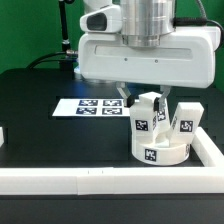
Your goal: Assemble stool
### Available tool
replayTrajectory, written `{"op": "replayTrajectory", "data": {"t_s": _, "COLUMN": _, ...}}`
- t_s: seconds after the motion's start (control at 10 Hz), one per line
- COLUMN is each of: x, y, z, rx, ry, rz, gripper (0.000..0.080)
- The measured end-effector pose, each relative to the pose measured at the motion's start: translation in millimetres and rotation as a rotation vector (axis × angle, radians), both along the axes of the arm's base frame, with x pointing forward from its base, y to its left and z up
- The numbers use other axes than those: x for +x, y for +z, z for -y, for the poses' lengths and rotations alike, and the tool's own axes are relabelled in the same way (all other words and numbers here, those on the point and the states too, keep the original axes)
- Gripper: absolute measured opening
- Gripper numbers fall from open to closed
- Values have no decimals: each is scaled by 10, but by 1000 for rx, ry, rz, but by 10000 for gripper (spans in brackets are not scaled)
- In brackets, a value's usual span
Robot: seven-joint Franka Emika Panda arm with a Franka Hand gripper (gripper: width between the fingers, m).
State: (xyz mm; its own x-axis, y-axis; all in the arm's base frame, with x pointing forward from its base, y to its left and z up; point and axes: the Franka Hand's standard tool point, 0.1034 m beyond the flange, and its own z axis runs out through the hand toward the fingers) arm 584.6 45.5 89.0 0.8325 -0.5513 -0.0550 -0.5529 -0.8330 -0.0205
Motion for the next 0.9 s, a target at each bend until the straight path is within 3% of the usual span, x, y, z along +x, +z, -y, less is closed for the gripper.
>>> {"op": "replayTrajectory", "data": {"t_s": 0.5, "x": 47, "y": -13, "z": -123, "rx": 19, "ry": -735, "rz": 15, "gripper": 334}}
{"op": "replayTrajectory", "data": {"t_s": 0.9, "x": 89, "y": -18, "z": -188, "rx": 29, "ry": -1126, "rz": -2, "gripper": 334}}
